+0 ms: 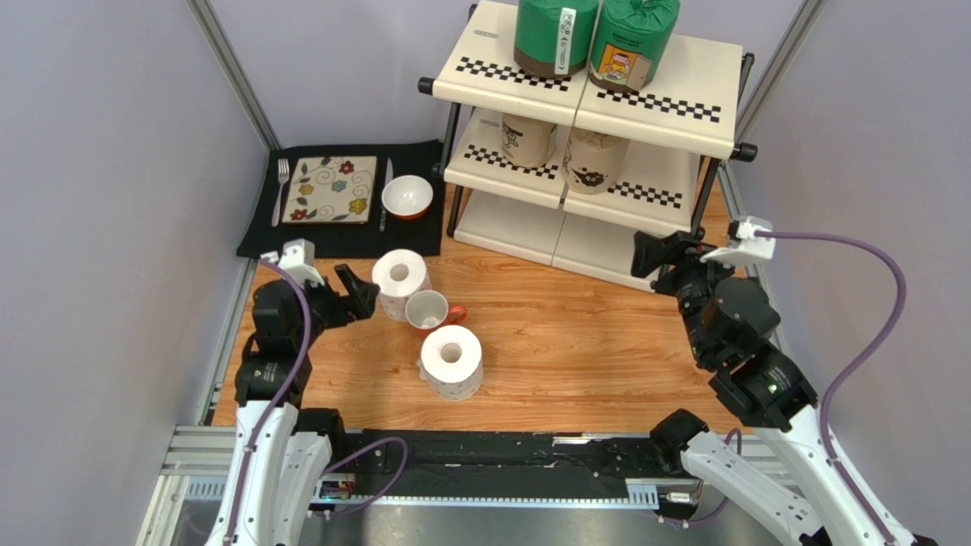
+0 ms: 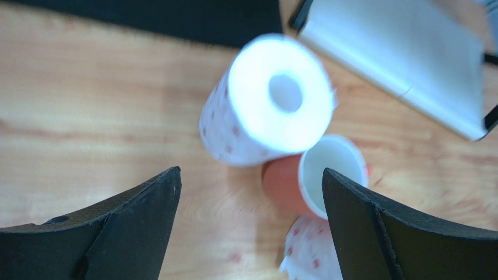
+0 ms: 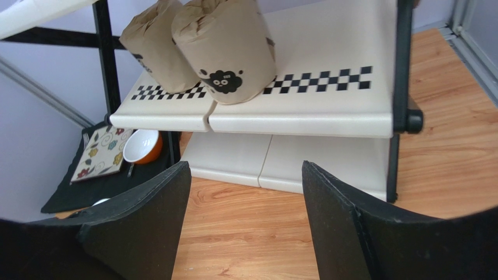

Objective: Place and organize the paper towels onto the shelf

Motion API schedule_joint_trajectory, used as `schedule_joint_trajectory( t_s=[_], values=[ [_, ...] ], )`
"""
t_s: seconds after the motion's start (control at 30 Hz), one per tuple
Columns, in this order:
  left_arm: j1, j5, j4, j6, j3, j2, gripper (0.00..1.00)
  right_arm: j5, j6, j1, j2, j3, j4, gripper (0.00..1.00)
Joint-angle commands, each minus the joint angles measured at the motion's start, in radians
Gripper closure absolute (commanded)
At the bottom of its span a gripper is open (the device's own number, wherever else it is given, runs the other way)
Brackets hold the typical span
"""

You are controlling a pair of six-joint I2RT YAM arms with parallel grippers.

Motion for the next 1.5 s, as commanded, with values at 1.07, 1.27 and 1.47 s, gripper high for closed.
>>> schedule_joint_trajectory(
  t_s=[1.07, 1.27, 1.47],
  values=[
    [-0.580, -0.156, 1.033, 0.066, 0.703, 1.079, 0.01, 0.124, 0.152, 0.000, -0.207, -0.121, -0.236, 0.24],
    [-0.579, -0.231, 1.092, -0.025, 0.882, 1.248, 0.01, 0.118, 0.153, 0.000, -0.190, -0.129, -0.212, 0.23],
    [-0.580, -0.303, 1.222, -0.120, 0.906, 1.301, 0.01, 0.118, 0.135, 0.000, -0.186, -0.120, -0.209, 0.23]
  ],
)
